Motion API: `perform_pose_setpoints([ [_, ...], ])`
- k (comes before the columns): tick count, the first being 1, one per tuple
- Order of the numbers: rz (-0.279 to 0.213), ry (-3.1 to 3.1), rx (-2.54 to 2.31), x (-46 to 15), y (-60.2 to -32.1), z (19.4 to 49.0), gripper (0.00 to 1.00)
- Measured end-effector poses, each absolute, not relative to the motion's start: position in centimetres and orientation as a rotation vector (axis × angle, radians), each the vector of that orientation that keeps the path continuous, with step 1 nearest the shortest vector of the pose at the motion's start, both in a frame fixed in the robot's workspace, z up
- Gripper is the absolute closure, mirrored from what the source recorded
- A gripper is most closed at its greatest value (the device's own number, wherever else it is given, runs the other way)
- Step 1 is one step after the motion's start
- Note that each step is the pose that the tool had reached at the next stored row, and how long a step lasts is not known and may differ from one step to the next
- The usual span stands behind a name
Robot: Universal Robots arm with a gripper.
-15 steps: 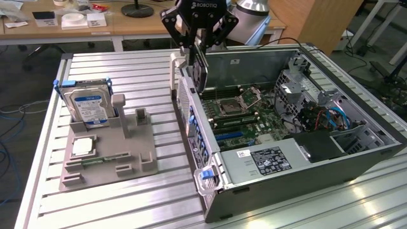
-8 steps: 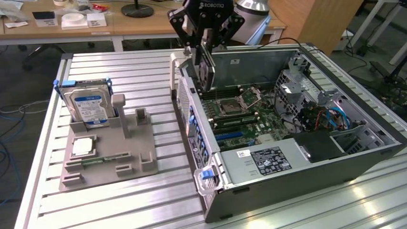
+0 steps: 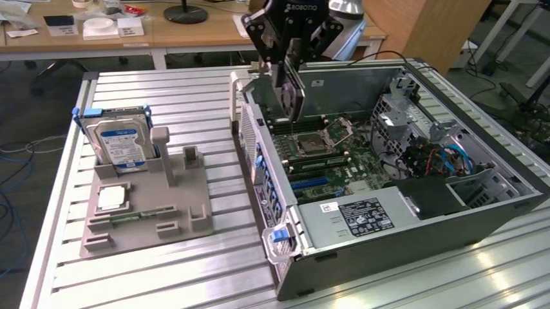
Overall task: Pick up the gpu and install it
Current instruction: 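Pick up the gpu and move the gpu toward the slot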
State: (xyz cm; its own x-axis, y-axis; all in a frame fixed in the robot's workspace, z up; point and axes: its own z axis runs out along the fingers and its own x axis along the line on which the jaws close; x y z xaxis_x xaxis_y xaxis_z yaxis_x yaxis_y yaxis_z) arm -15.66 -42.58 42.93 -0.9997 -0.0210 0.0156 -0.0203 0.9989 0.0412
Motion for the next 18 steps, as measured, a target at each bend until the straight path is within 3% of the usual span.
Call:
perform_pose_setpoints([
  [18, -0.064, -3.122, 0.102, -10.8, -42.6, 42.9, 0.73],
])
